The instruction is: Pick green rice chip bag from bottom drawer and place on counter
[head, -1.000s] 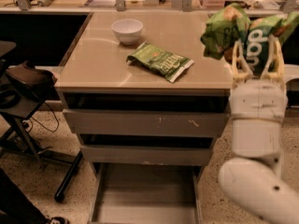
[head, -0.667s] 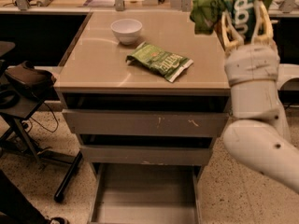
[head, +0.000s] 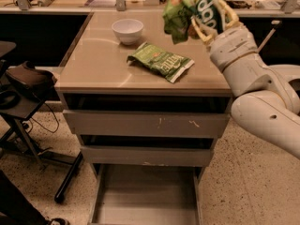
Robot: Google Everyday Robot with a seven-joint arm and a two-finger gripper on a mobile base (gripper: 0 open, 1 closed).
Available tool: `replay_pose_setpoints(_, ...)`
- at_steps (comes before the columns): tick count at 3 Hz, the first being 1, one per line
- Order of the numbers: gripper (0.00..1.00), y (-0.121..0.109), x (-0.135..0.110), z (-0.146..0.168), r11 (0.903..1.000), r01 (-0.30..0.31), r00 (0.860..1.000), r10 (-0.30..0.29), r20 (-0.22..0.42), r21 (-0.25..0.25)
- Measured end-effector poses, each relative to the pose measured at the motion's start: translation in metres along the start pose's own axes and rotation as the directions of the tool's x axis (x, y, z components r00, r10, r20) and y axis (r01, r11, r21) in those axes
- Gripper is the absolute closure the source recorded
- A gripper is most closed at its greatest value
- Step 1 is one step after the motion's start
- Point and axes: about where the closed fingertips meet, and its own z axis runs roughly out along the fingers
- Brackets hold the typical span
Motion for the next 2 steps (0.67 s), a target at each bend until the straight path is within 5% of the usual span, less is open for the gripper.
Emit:
replay_pose_setpoints(1, 1.00, 0.033, 0.055, -0.012, 0.9826, 0.007, 0.990, -0.033, -0.136, -0.186)
replay_pose_setpoints(2, 1.00, 0.046, 0.074, -0.020, 0.9671, -0.008, 0.979, -0.045, -0.199, -0.254)
